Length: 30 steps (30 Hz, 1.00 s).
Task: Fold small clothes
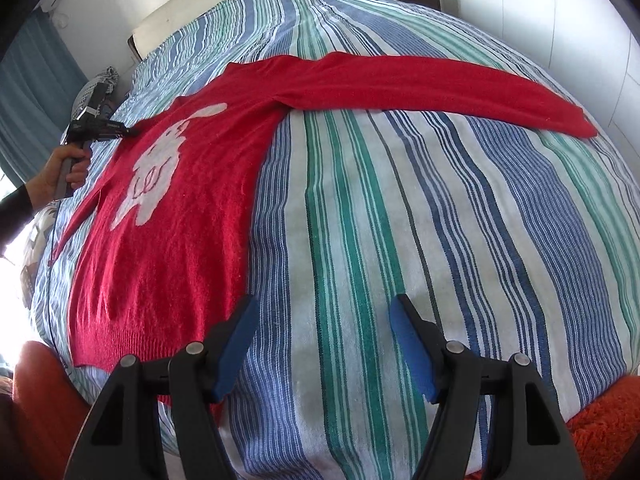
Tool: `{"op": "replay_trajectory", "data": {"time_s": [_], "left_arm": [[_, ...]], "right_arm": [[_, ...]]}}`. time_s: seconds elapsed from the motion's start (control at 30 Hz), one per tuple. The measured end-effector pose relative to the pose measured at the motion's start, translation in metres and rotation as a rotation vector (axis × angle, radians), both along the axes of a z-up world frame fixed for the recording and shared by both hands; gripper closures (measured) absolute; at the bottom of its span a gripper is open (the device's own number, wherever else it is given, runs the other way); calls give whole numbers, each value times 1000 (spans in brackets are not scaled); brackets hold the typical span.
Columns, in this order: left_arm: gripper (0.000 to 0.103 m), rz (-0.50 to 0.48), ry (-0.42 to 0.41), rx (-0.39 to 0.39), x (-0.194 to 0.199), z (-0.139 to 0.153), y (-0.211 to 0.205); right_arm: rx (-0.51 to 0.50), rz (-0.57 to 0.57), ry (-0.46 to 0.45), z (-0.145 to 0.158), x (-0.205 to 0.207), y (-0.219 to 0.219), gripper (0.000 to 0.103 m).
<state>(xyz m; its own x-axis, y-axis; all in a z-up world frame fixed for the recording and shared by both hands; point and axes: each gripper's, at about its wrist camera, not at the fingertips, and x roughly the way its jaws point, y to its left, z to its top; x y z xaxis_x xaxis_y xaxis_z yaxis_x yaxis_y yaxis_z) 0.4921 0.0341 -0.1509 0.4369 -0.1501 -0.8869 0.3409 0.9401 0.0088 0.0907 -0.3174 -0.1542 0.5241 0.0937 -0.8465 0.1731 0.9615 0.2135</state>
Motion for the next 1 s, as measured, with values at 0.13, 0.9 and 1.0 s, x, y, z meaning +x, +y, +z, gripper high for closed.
{"op": "replay_trajectory", "data": {"time_s": [0.13,0.9,1.0], "left_arm": [[100,65,53,61,12,-29,-1],[21,796,22,-181,-193,21,381],[21,793,61,-215,-216,2,394]], "right_arm": [[-10,13,6,-2,1,3,35],[-42,25,-24,7,-7,10,35],[-70,43,-11,4,-5,16,35]]}}
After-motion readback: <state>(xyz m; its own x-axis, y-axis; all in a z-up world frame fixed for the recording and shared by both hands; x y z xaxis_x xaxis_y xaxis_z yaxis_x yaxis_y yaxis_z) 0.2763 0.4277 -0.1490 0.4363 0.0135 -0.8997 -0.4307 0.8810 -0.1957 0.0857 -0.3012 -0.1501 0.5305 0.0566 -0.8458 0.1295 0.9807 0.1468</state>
